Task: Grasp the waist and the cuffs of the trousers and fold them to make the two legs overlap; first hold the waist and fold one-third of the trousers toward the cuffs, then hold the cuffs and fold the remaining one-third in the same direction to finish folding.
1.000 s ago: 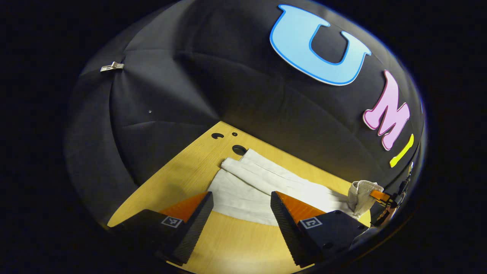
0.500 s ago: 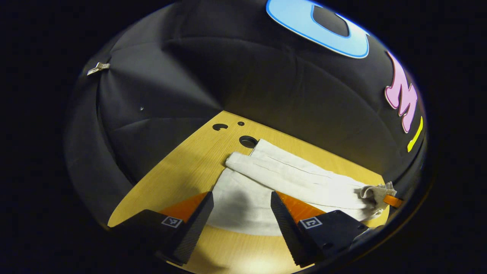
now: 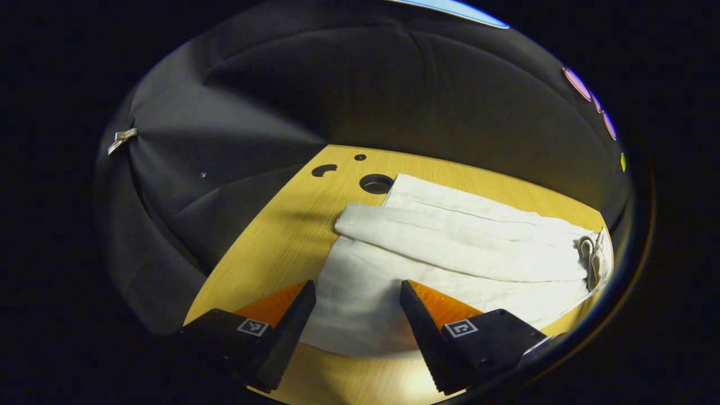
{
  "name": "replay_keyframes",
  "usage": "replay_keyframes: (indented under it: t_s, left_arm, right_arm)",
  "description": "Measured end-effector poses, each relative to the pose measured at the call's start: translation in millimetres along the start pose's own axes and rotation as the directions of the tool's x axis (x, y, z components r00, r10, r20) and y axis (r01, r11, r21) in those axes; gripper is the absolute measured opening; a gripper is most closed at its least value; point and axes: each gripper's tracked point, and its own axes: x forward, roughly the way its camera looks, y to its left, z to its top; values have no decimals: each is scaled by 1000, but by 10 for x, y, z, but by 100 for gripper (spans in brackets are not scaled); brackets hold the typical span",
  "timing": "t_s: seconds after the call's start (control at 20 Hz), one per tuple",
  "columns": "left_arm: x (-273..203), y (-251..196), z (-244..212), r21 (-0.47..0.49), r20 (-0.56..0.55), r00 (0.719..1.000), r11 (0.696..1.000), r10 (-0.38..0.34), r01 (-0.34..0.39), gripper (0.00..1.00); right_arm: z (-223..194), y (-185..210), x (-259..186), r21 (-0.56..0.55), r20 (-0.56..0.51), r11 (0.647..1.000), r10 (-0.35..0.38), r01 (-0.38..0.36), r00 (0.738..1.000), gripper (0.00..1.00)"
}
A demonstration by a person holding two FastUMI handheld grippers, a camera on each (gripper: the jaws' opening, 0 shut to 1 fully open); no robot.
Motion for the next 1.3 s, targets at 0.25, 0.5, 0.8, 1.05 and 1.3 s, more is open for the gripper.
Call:
replay_keyframes:
  t_s: [0.25,0.5,0.8,1.05,1.3]
  left_arm:
    - [29,-140,-15,71,-40,998,996,-45,48,79]
    - [23,-307,-45,94,-66,993,991,-94,100,39]
    - [-34,-426,-20,89,-72,992,990,-99,106,6]
    - [-294,-640,361,0,41,988,989,-151,151,5]
    - [-729,-1098,868,81,124,965,972,-230,221,5]
  right_arm:
    - [-495,72,-439,22,-77,1000,0,1,997,99]
    - [-569,19,-635,37,-86,999,-16,19,996,99]
    - [-494,-308,-900,68,-66,993,-91,96,994,99]
    - [-342,-715,-1175,103,-38,980,-167,170,985,99]
    - [-339,-1000,-1402,125,-18,968,-219,220,975,99]
